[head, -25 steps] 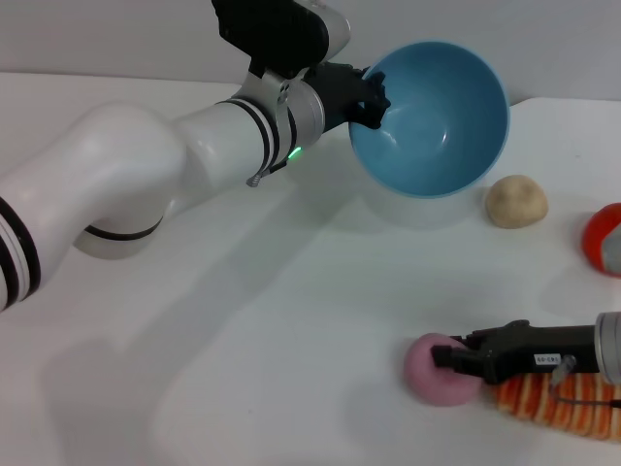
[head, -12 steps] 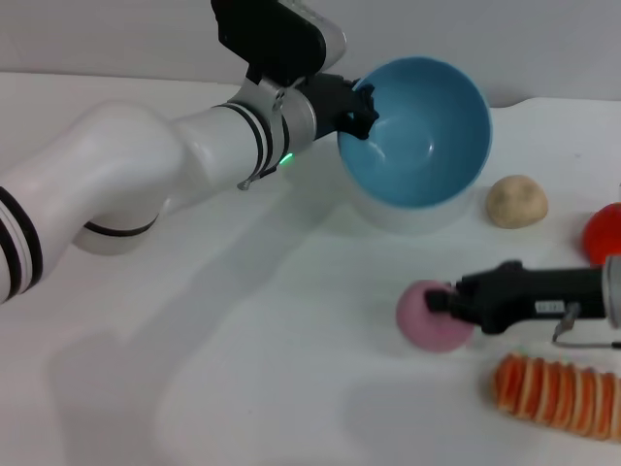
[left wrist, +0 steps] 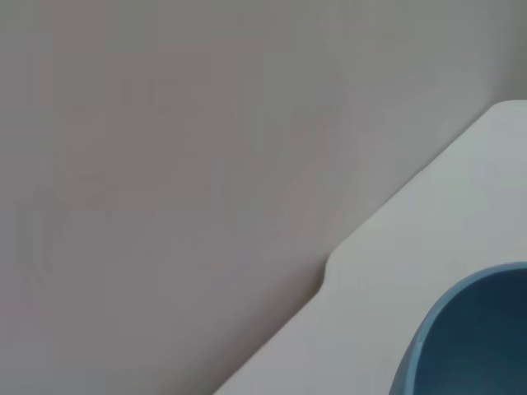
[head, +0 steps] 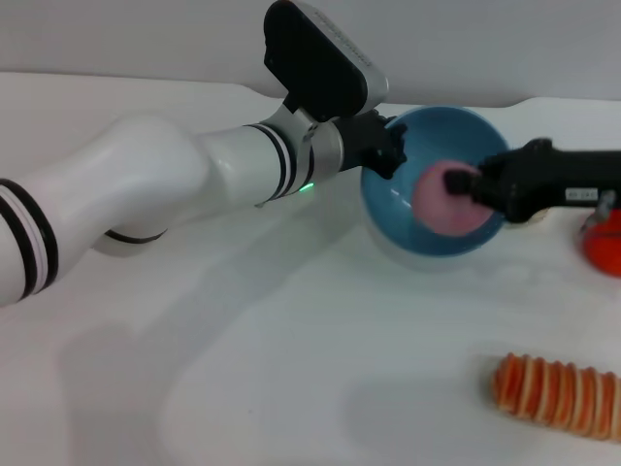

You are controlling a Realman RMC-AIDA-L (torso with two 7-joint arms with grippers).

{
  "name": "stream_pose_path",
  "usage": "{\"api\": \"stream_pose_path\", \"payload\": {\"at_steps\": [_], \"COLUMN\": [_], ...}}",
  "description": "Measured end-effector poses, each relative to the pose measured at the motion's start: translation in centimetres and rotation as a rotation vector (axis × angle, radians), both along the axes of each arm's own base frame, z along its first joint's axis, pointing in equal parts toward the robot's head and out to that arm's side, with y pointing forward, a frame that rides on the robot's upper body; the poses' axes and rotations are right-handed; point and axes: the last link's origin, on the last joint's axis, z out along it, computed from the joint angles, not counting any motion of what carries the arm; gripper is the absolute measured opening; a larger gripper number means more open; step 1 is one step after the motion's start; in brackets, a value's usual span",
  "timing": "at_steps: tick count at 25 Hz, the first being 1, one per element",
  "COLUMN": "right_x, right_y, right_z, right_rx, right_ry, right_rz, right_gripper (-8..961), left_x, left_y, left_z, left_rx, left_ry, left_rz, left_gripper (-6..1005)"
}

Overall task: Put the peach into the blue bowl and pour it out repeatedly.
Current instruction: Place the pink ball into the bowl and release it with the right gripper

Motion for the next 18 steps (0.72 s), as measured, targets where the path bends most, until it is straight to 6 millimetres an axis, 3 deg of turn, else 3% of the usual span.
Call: {"api": "stream_pose_path", "payload": {"at_steps": [5, 10, 17, 18], "right_x": [0.7, 2.5, 3.1, 3.1], "right_y": [1.1, 1.6, 1.8, 1.8], "right_z": [1.1, 0.5, 0.3, 0.3], "right_rx": [0.087, 0.136, 0.164, 0.168], "right_ry": [0.002, -0.007, -0.009, -0.009], "right_rz": [-0.046, -0.141, -0.171, -0.174], "right_gripper": [42, 43, 53, 113], "left_x": [0.5, 0.8, 1.3, 1.3], "left_y": [-0.2, -0.4, -1.1, -1.1], "left_z": [-0.3, -0.6, -1.4, -1.4], "left_rx": [-0.028, -0.047, -0.105, -0.106], "left_ry": [-0.023, -0.043, -0.087, -0.09], "left_rz": [0.008, 0.024, 0.068, 0.072], "left_gripper": [-1, -2, -2, -2]}}
